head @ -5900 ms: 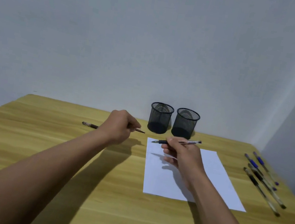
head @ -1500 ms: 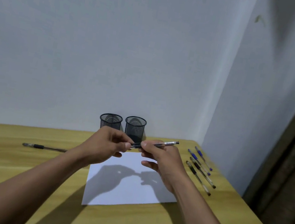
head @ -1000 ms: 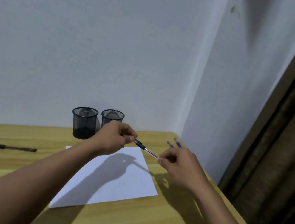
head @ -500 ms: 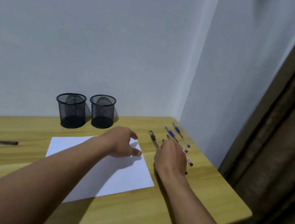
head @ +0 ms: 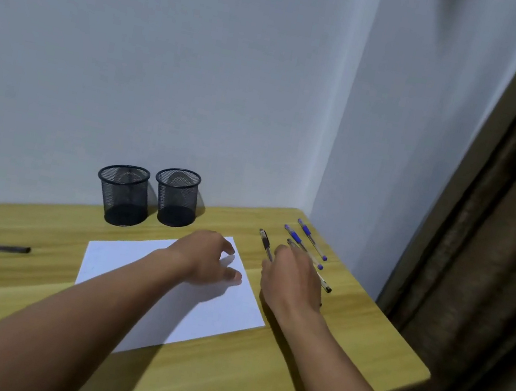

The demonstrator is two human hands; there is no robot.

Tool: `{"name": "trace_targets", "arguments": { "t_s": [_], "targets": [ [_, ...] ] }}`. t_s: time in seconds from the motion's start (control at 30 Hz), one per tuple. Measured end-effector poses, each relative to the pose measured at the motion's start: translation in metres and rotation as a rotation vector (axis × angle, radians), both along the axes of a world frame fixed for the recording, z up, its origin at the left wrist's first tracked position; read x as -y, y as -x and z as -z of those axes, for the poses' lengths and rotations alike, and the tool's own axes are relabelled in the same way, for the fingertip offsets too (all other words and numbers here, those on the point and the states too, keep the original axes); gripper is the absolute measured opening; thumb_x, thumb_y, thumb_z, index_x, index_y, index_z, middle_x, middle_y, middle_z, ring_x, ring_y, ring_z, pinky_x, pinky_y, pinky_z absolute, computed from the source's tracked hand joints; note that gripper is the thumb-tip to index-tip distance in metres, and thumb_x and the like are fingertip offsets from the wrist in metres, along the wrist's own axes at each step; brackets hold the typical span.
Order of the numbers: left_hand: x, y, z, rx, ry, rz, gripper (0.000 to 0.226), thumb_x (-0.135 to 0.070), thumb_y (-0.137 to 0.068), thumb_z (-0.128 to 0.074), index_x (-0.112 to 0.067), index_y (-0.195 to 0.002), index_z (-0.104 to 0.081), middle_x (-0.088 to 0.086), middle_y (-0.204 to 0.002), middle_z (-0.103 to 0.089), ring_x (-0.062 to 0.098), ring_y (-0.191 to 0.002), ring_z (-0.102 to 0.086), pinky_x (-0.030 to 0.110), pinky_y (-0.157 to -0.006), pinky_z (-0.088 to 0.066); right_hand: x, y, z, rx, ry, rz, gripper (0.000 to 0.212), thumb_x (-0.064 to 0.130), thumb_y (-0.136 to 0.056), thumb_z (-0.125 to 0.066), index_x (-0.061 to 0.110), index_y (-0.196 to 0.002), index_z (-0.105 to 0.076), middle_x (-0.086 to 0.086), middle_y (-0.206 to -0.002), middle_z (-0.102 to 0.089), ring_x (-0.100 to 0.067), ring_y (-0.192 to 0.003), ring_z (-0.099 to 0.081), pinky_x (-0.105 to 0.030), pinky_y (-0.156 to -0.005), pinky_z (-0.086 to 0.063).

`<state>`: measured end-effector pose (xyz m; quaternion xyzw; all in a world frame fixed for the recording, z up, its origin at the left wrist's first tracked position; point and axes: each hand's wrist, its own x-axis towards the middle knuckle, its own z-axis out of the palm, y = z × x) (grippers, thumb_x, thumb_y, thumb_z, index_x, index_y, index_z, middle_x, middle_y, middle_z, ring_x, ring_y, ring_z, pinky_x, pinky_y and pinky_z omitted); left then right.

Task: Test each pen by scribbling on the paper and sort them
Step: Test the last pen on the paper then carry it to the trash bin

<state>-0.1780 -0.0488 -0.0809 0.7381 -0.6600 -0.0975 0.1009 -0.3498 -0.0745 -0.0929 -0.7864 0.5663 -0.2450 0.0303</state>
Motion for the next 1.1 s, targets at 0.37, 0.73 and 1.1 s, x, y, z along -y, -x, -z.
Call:
{"name": "trace_targets", "arguments": {
  "t_s": [0.37,0.73,1.1],
  "targets": [
    [-0.11,-0.086,-0.023,0.017,0.179,-0.161,0.039,-0.044,-0.088,-0.065,-0.029,-0.124,-0.065,-0.009,-0.129,-0.064,0.015,-0.118,-0.058,0.033,-0.094,-0.048,-0.051,-0.075,-0.039,0.015,-0.013,-0.254,0.028,0.026,-0.102,-0.051,0.009,-0.118,-0.067,-0.009,-0.122,-0.066,-0.031,-0.114,-0.06,-0.038,-0.083,-0.052],
    [-0.226,-0.252,0.008,-0.014,0.326,-0.612,0.045,-0.027,-0.086,-0.065,-0.022,-0.131,-0.061,0.005,-0.128,-0.063,0.025,-0.116,-0.058,0.037,-0.097,-0.048,-0.128,-0.256,-0.013,-0.042,-0.156,-0.677,0.034,0.023,-0.096,-0.055,0.009,-0.125,-0.066,-0.011,-0.124,-0.068,-0.032,-0.113,-0.062,-0.041,-0.09,-0.054],
    [-0.222,-0.299,0.031,0.25,0.272,-0.61,0.025,-0.029,-0.096,-0.048,-0.033,-0.111,-0.068,-0.006,-0.103,-0.07,0.024,-0.101,-0.056,0.038,-0.078,-0.044,-0.136,-0.316,0.003,-0.238,-0.034,-0.646,0.014,0.0,-0.094,-0.048,0.013,-0.09,-0.052,-0.01,-0.11,-0.06,-0.024,-0.085,-0.039,-0.035,-0.068,-0.034]
  ]
}}
